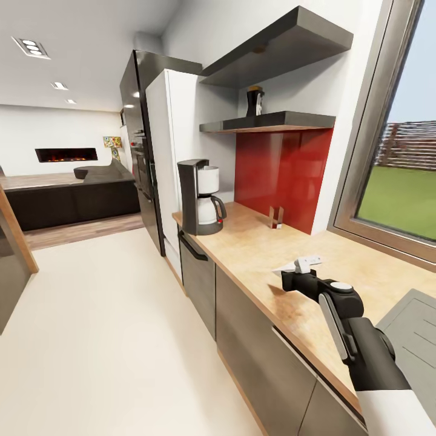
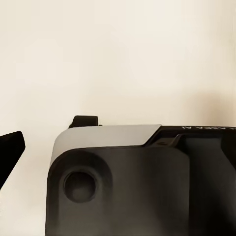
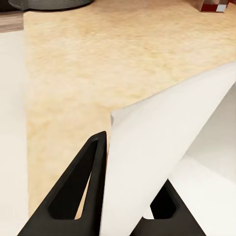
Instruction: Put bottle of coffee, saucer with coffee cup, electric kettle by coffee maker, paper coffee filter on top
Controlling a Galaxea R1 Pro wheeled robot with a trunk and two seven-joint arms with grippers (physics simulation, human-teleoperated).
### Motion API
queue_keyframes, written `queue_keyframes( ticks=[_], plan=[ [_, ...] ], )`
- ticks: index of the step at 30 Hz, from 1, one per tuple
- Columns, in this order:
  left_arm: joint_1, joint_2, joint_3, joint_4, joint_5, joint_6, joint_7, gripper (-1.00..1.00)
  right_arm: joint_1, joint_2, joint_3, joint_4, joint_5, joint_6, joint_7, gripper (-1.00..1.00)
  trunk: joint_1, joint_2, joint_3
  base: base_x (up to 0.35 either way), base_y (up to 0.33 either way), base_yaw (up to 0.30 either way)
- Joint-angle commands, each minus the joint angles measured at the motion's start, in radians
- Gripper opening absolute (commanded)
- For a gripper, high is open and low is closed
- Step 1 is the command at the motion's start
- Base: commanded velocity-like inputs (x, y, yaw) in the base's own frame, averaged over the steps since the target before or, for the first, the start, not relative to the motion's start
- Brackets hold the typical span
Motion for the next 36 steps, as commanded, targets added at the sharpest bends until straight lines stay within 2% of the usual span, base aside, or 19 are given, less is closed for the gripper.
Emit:
queue_keyframes(
  ticks=[1, 3, 5, 8, 23, 26, 30, 31, 36],
  plan=[
    [0.000, 0.000, 0.003, -0.002, 0.000, -0.001, 0.000, 1.00, -0.001, -0.001, 0.000, -0.001, -0.002, 0.005, 0.001, -1.00, 0.000, -0.001, -0.001, 0.000, 0.000, 0.000],
    [0.000, 0.000, 0.003, -0.002, 0.000, -0.001, 0.000, 1.00, -0.001, -0.001, 0.000, -0.001, -0.002, 0.005, 0.002, -1.00, 0.000, -0.001, -0.001, 0.000, 0.000, 0.000],
    [0.000, -0.012, 0.006, 0.007, 0.004, -0.007, -0.009, 1.00, 0.011, -0.012, 0.004, 0.010, -0.007, 0.004, 0.015, -1.00, 0.000, -0.001, -0.001, 0.000, 0.000, 0.000],
    [0.000, -0.028, 0.007, 0.005, 0.004, -0.006, -0.008, 1.00, 0.028, -0.013, 0.004, 0.007, -0.010, 0.019, 0.017, -1.00, 0.000, -0.001, -0.001, 0.000, 0.000, 0.000],
    [0.000, -0.032, 0.006, -0.001, 0.004, -0.006, -0.007, 1.00, 0.037, -0.013, 0.005, -0.005, -0.010, 0.039, 0.018, -1.00, 0.000, -0.001, -0.001, 0.000, 0.000, 0.000],
    [0.001, -0.048, 0.003, -0.013, 0.003, -0.005, -0.005, 1.00, 0.048, -0.009, 0.005, -0.022, -0.009, 0.053, 0.038, -1.00, 0.000, -0.001, -0.001, 0.000, 0.000, 0.000],
    [0.001, -0.051, 0.003, -0.015, 0.003, -0.004, -0.004, 1.00, 0.050, -0.009, 0.005, -0.044, -0.009, 0.073, 0.065, -1.00, 0.000, -0.001, -0.001, 0.000, 0.000, 0.000],
    [0.002, -0.051, 0.003, -0.015, 0.003, -0.004, -0.004, 1.00, 0.051, -0.008, 0.005, -0.090, -0.009, 0.129, 0.140, -1.00, 0.000, -0.001, -0.001, 0.000, 0.000, 0.000],
    [0.001, -0.052, 0.002, -0.016, 0.003, -0.004, -0.004, 1.00, 0.051, -0.007, 0.005, -0.095, -0.010, 0.133, 0.147, -1.00, 0.000, -0.001, -0.001, 0.000, 0.000, 0.000]
  ],
)
